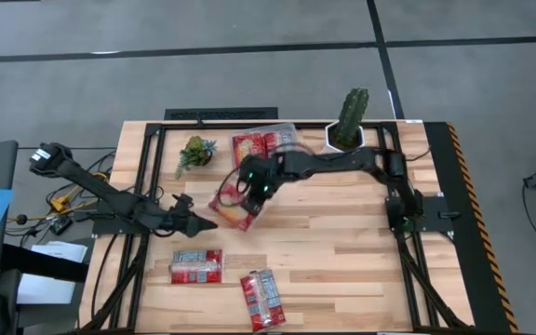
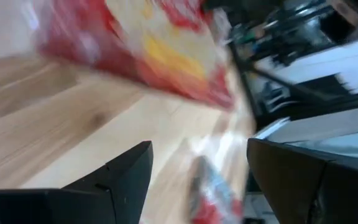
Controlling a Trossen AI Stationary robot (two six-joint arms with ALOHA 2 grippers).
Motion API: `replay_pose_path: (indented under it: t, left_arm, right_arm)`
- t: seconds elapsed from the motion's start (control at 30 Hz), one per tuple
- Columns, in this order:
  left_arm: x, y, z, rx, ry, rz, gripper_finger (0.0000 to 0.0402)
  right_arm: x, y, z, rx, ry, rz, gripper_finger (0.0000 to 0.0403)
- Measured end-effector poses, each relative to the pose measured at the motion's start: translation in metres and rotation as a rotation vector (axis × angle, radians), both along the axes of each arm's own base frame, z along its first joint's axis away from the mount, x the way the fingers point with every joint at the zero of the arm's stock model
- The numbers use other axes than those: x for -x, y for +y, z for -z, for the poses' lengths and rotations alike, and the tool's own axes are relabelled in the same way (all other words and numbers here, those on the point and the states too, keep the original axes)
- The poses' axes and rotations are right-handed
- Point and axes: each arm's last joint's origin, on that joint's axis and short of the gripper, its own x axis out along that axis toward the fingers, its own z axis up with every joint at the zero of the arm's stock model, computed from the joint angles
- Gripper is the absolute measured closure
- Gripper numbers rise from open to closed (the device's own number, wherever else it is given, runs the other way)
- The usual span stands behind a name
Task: Sort popcorn bags into baskets
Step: Put the red popcorn bag into the transparent bin
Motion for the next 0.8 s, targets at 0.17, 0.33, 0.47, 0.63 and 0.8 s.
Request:
replay_pose_path:
  t: [0.17,0.33,0.47,0.63,0.8]
  left_arm:
    - [0.005,0.004,-0.012,-0.004,-0.085,-0.027,0.0152]
    - [0.008,0.006,-0.017,-0.016,-0.118,-0.052,0.0152]
    - [0.008,0.006,-0.017,-0.020,-0.116,-0.063,0.0152]
    - [0.008,0.006,-0.017,-0.020,-0.116,-0.067,0.0152]
    - [0.008,0.006,-0.017,-0.020,-0.116,-0.070,0.0152]
  right_arm:
    - [0.027,-0.039,-0.040,0.096,-0.023,0.158,0.0400]
    - [0.058,-0.080,-0.063,0.180,0.023,0.349,0.0400]
    - [0.075,-0.103,-0.064,0.225,0.100,0.486,0.0402]
    - [0.079,-0.122,-0.038,0.212,0.221,0.564,0.0402]
    - [0.083,-0.133,-0.019,0.190,0.245,0.622,0.0402]
